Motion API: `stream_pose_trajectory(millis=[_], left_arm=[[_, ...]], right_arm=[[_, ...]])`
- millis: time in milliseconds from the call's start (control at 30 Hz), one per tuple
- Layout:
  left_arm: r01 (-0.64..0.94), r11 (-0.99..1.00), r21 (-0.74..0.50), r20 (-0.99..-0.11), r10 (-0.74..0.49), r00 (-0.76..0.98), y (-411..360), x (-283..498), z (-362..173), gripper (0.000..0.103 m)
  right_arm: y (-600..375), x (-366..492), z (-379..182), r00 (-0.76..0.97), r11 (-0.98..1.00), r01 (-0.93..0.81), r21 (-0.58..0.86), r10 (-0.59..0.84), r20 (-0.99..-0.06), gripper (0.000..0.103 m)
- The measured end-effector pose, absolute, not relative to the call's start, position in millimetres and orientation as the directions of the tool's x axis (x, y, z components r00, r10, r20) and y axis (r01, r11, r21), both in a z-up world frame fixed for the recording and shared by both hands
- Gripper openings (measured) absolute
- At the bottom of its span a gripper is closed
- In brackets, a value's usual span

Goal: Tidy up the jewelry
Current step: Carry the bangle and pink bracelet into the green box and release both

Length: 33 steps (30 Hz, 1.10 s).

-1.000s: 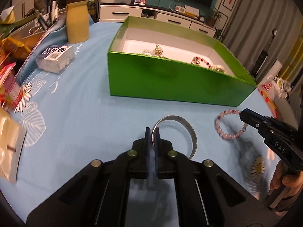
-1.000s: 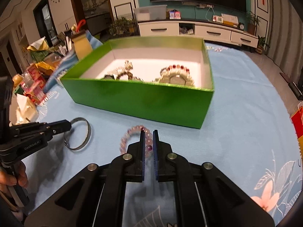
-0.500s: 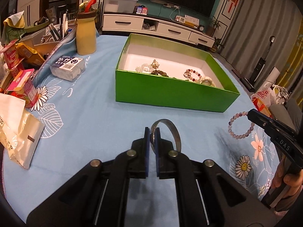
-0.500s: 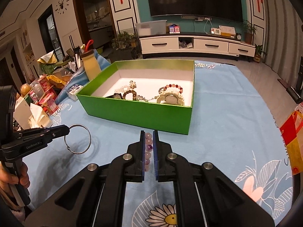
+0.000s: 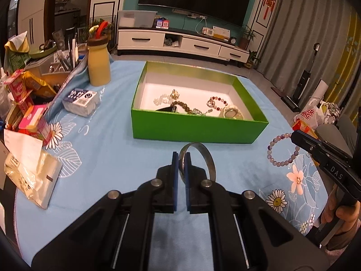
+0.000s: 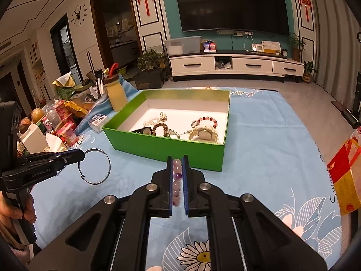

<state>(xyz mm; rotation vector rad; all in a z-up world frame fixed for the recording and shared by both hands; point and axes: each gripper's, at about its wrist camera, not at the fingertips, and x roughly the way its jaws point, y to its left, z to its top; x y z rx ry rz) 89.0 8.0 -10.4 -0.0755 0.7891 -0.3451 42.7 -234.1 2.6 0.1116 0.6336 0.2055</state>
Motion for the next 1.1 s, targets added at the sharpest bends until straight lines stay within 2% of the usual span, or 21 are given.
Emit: stream_pose_trajectory(millis=[1100], left_arm=[[0.355,0.924,-0.142,-0.633,-0.361,0.685,-33,139,33,0.005]], right_arm=[[-229,85,46,0.834,0.969,-0.201,0.144,0.247,-0.493,0.007]])
